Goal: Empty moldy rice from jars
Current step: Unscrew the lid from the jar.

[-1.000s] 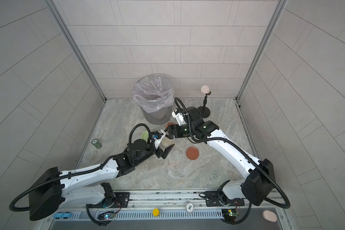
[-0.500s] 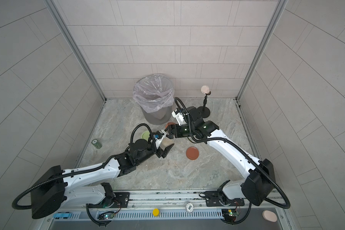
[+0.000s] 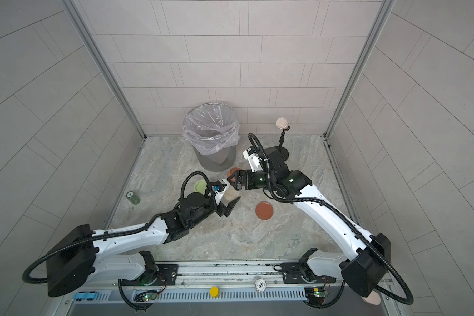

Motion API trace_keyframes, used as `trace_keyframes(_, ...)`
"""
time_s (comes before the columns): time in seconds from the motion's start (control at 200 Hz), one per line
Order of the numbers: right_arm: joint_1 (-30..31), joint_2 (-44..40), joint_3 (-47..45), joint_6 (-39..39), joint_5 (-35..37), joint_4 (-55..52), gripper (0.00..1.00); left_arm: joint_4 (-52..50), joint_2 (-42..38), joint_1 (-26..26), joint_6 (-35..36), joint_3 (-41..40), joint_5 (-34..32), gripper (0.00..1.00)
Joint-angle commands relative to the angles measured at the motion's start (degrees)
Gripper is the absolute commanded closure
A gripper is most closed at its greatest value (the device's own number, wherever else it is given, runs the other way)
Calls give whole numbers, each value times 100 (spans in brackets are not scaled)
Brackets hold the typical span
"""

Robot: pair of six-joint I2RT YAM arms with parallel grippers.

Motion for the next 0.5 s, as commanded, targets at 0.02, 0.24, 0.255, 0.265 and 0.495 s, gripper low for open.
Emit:
trace_keyframes(0.02,-11,-181,-33,77,51,66,0,802,47,24,168,22,-151,79)
trace_keyframes(0.24,-179,-488,-122,184,216,-172,0,966,-21,18,428,-23,-287,84)
trace_keyframes(0.255,-190,-533,-129,182,239,-188,0,975,-36,19,467,-28,-296,84)
trace_keyframes(0.265,-199,-561,-135,175,249,-197,1,971,-48,23,499,-34,-307,84)
trace_keyframes(0.495,-720,-770,275,497,-77,-994,1,956,-274,16,1202,-42,-356,84)
